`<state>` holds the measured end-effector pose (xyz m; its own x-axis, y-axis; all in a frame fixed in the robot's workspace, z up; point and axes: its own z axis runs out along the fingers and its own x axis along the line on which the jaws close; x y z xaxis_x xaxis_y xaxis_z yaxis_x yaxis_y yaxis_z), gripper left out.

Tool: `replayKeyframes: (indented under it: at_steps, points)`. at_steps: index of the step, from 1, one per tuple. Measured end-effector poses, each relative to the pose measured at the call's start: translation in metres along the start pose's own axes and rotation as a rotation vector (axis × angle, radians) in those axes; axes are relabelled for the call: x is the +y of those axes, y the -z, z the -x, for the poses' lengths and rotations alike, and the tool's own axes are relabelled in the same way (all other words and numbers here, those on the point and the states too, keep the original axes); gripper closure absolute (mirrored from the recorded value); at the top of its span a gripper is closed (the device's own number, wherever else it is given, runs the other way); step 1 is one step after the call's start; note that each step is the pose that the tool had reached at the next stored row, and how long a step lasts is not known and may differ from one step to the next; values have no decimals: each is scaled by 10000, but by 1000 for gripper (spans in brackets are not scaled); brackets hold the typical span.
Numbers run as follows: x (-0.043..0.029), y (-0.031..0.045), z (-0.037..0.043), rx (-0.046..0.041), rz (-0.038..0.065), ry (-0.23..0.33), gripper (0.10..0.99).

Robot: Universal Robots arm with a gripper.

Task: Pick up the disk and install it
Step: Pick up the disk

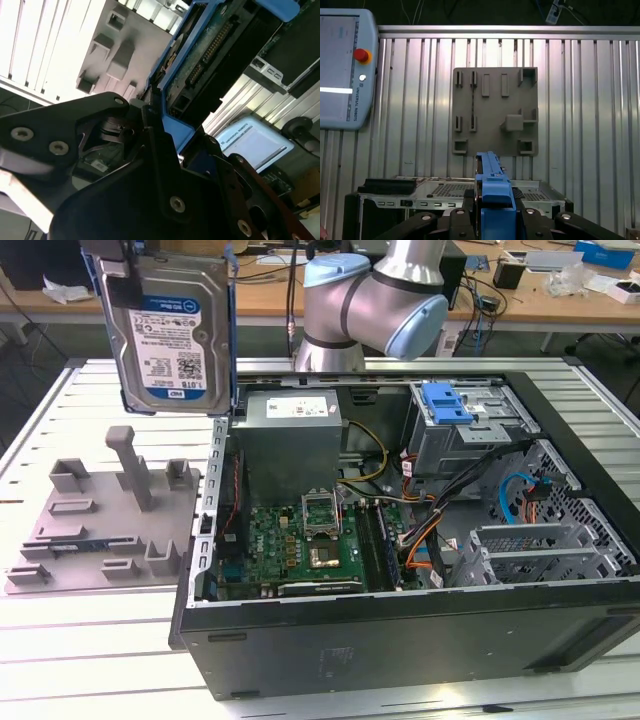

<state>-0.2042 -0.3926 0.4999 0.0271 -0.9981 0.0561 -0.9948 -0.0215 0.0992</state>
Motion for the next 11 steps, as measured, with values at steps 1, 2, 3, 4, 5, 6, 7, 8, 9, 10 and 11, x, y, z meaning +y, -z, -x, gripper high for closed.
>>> replayKeyframes:
  at_steps: [1, 2, 3, 4, 5, 6, 7, 8, 9, 10, 11]
  points:
    - [-27, 2, -11, 4, 0, 0, 718]
    - [-53, 5, -21, 6, 1, 2, 718]
    - [-82, 7, -33, 7, 0, 1, 718]
    - [-117, 9, -46, 9, 0, -1, 718]
    - [-149, 11, -56, 12, 0, -1, 718]
    - [-181, 15, -65, 17, 0, 0, 718]
    - [-209, 17, -72, 20, 0, 1, 718]
    - [-242, 20, -80, 23, 0, -1, 718]
    - [-272, 22, -88, 26, 1, -2, 718]
    - [-312, 26, -100, 29, 1, -1, 718]
    - [-342, 28, -110, 30, 1, 0, 718]
